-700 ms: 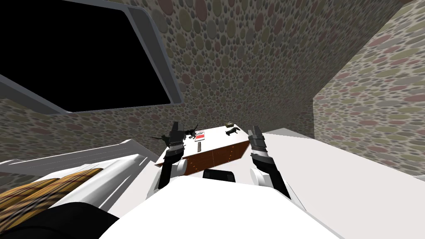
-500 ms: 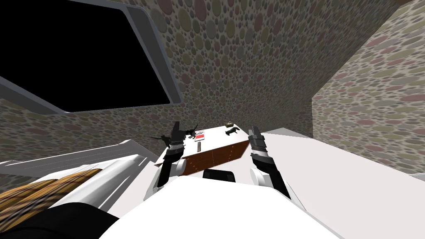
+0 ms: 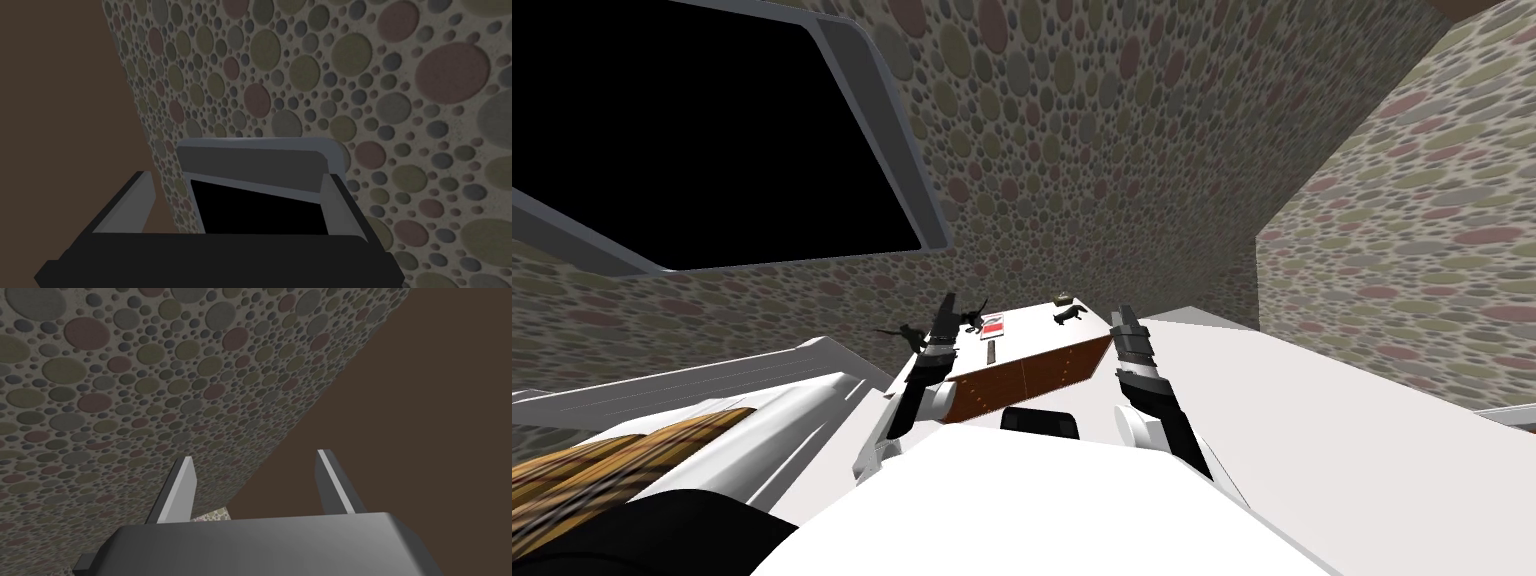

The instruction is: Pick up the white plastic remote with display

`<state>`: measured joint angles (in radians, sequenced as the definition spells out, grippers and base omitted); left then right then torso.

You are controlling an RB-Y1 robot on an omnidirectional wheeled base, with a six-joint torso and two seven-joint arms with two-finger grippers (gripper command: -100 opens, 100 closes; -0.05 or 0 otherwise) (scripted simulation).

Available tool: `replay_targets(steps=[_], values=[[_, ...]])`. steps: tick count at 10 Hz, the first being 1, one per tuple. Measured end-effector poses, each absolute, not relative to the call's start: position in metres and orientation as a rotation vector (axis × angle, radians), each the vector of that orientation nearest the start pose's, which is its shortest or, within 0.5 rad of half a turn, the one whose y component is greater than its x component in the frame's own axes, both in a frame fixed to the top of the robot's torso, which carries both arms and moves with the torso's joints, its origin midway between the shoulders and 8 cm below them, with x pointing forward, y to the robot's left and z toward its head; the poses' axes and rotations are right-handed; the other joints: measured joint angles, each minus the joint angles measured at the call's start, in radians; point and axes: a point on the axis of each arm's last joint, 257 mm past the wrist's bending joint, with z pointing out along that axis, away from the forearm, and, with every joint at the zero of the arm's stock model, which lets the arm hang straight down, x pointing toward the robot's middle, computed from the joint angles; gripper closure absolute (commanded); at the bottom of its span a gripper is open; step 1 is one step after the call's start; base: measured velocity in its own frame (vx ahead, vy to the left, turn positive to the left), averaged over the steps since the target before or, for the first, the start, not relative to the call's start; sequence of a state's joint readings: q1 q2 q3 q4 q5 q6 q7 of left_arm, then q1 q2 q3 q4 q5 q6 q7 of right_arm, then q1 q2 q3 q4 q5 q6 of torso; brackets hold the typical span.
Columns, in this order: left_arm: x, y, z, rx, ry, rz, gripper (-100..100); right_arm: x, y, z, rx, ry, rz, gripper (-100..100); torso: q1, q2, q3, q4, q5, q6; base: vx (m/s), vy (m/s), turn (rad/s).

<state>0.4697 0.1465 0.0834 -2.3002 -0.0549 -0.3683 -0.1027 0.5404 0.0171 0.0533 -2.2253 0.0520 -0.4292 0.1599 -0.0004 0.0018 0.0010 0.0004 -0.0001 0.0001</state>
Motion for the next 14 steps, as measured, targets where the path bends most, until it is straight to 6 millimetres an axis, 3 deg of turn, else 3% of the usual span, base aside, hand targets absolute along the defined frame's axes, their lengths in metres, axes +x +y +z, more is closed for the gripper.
replay_targets(steps=[6,14], values=[[0.396,0.297,-0.010,-0.527,0.993,-0.988,-100,0.364,-0.266,-0.029,0.701,0.788,1.125,0,-0.001,0.000,0.000,0.000,0.000,0.000,-0.032,-0.018,-0.018],[0.439,0.324,-0.051,-0.549,1.203,-0.834,-100,0.364,-0.266,-0.029,0.701,0.788,1.125,0,0.000,0.001,0.000,0.000,0.000,0.000,-0.039,-0.019,-0.022]])
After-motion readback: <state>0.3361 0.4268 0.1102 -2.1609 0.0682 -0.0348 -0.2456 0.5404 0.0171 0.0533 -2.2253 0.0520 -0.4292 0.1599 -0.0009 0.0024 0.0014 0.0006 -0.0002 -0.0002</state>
